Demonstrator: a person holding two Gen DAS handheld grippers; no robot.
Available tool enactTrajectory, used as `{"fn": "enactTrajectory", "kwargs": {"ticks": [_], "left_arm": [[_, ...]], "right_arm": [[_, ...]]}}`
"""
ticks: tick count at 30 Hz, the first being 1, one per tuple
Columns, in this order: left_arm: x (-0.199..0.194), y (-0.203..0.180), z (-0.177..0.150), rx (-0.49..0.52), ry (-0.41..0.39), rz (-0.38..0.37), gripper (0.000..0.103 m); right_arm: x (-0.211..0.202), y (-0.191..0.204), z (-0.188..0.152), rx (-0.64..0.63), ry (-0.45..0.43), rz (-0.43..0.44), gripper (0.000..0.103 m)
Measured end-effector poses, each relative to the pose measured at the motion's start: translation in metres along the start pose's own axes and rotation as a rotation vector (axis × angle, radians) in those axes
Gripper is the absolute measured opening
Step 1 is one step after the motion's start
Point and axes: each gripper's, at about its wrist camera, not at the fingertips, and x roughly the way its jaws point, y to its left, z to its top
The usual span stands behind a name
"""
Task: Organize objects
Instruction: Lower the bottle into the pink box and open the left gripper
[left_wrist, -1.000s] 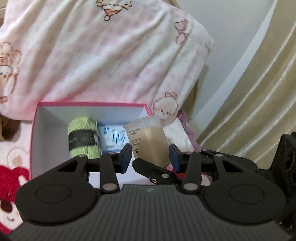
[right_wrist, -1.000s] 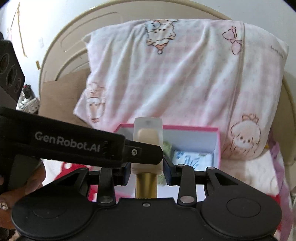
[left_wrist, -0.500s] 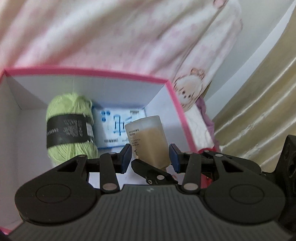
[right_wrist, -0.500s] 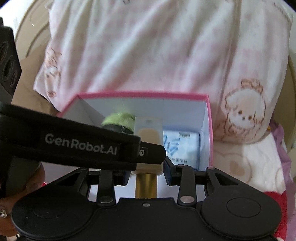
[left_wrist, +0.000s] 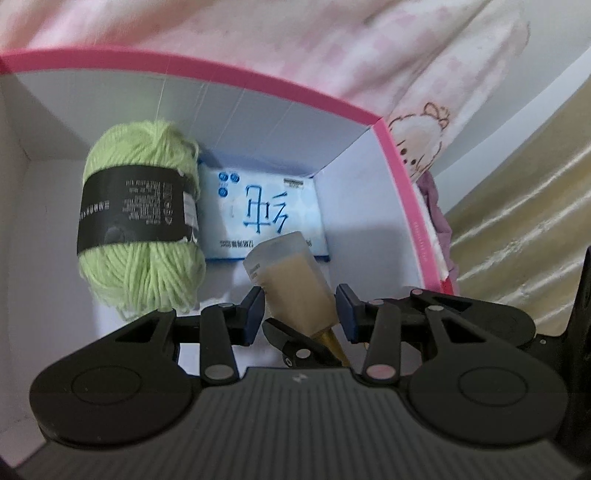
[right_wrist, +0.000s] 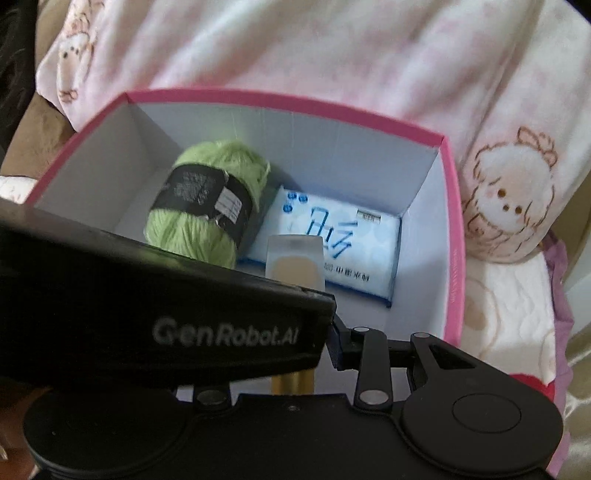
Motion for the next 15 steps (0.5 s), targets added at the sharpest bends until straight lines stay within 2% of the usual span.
{"fn": "enactTrajectory", "kwargs": {"ticks": [5, 9, 12, 15], "left_arm": [[0.003, 0.003, 0.004, -0.031, 0.016, -0.014, 0.036], [0.002, 0.004, 0.008, -0.051, 0.023, -0.008, 0.035], [0.005, 0.003, 0.005, -0.035, 0.033, 0.031, 0.035], [0.008, 0.003, 0.003, -0.039, 0.037, 0.035, 0.036]], "right_arm": [[0.005, 0.004, 0.002, -0.011, 0.033, -0.025, 0.04], [-0.008, 0.005, 0.001, -0.054, -0.004, -0.014, 0.041], [-0.024, 0.0, -0.002, -0.085, -0.04, 0.02, 0.041], [-0.036, -0.013, -0.006, -0.075, -0.056, 0.084, 0.041]]}}
